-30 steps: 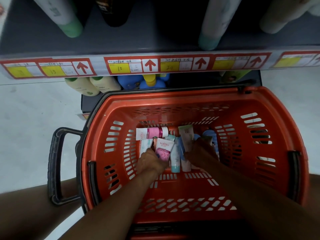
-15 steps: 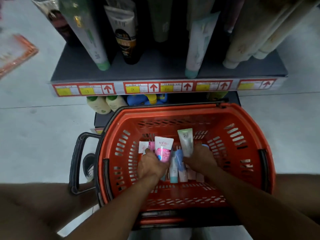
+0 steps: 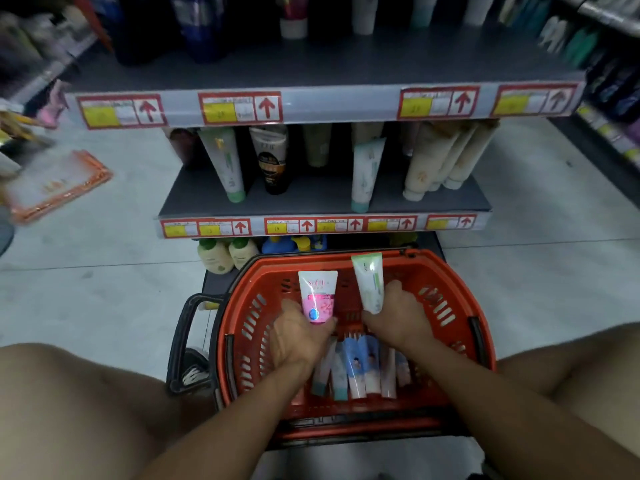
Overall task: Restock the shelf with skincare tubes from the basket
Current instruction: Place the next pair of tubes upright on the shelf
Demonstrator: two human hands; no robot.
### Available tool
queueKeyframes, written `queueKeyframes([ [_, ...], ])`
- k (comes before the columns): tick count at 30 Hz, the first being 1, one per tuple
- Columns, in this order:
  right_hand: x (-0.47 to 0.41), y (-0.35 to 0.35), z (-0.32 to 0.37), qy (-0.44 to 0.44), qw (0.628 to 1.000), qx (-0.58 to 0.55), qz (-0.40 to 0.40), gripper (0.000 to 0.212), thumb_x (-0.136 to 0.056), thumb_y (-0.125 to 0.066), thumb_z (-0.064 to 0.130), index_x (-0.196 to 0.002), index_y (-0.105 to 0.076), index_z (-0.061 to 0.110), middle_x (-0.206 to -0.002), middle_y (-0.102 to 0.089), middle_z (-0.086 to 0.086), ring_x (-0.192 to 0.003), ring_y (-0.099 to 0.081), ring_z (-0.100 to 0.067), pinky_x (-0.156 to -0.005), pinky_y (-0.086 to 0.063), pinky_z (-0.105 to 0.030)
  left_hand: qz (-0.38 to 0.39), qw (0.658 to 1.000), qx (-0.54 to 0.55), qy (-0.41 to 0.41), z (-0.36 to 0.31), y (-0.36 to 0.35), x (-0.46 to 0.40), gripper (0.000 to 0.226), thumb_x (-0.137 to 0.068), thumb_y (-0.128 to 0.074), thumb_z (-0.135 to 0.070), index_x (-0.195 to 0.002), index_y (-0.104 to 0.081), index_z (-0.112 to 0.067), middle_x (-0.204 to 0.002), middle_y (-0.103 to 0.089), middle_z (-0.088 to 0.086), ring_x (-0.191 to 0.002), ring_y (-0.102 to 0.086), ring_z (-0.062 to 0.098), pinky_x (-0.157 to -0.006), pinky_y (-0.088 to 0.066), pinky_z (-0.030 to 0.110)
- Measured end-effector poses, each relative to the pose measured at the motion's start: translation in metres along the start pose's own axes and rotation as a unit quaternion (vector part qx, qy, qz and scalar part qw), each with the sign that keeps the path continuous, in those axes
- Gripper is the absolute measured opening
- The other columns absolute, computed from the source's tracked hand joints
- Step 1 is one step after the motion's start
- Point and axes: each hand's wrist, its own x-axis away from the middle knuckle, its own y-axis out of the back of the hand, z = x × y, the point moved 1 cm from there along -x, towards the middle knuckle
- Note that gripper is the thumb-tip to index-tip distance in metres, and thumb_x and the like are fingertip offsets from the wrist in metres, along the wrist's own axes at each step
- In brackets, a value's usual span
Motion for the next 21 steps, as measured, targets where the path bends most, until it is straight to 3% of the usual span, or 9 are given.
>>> queueKeyframes([
  [5, 0.012, 0.037, 0.027, 0.029, 0.997, -0.034, -0.062, 0.049, -0.073, -0.074, 0.044, -0.105, -0.045, 0.019, -0.103, -0.066, -0.005, -0.093, -0.067, -0.03, -0.065, -0.053, -0.036, -0.047, 0.996, 0.043, -0.059, -0.028, 0.028, 0.006, 0.059, -0.066, -0.09, -0.054, -0.092, -0.047, -0.024, -0.082, -0.064, -0.005, -0.07, -0.063, 0.014, -0.051, -0.042, 0.029],
  [15, 0.031, 0.104, 0.067, 0.088, 0.981, -0.065, -0.162, 0.044, -0.077, -0.073, 0.043, -0.106, -0.048, 0.022, -0.1, -0.066, -0.002, -0.092, -0.066, -0.029, -0.062, -0.045, -0.033, -0.127, 0.975, 0.082, -0.16, -0.091, 0.092, 0.017, 0.059, -0.066, -0.089, -0.057, -0.096, -0.048, -0.026, -0.088, -0.062, -0.008, -0.079, -0.061, 0.014, -0.067, -0.054, 0.038],
  [19, 0.036, 0.13, 0.082, 0.105, 0.971, -0.075, -0.201, 0.046, -0.077, -0.073, 0.045, -0.108, -0.048, 0.021, -0.1, -0.067, -0.003, -0.092, -0.067, -0.028, -0.062, -0.049, -0.035, -0.145, 0.966, 0.095, -0.191, -0.114, 0.116, 0.025, 0.057, -0.069, -0.088, -0.054, -0.097, -0.049, -0.024, -0.084, -0.06, -0.01, -0.075, -0.059, 0.008, -0.055, -0.041, 0.027],
  [21, 0.041, 0.144, 0.09, 0.112, 0.968, -0.073, -0.214, 0.049, -0.076, -0.074, 0.047, -0.109, -0.048, 0.021, -0.103, -0.067, -0.004, -0.092, -0.067, -0.028, -0.065, -0.055, -0.04, -0.16, 0.96, 0.096, -0.207, -0.126, 0.126, 0.028, 0.058, -0.068, -0.087, -0.057, -0.098, -0.048, -0.025, -0.087, -0.06, -0.009, -0.077, -0.061, 0.012, -0.057, -0.044, 0.029],
])
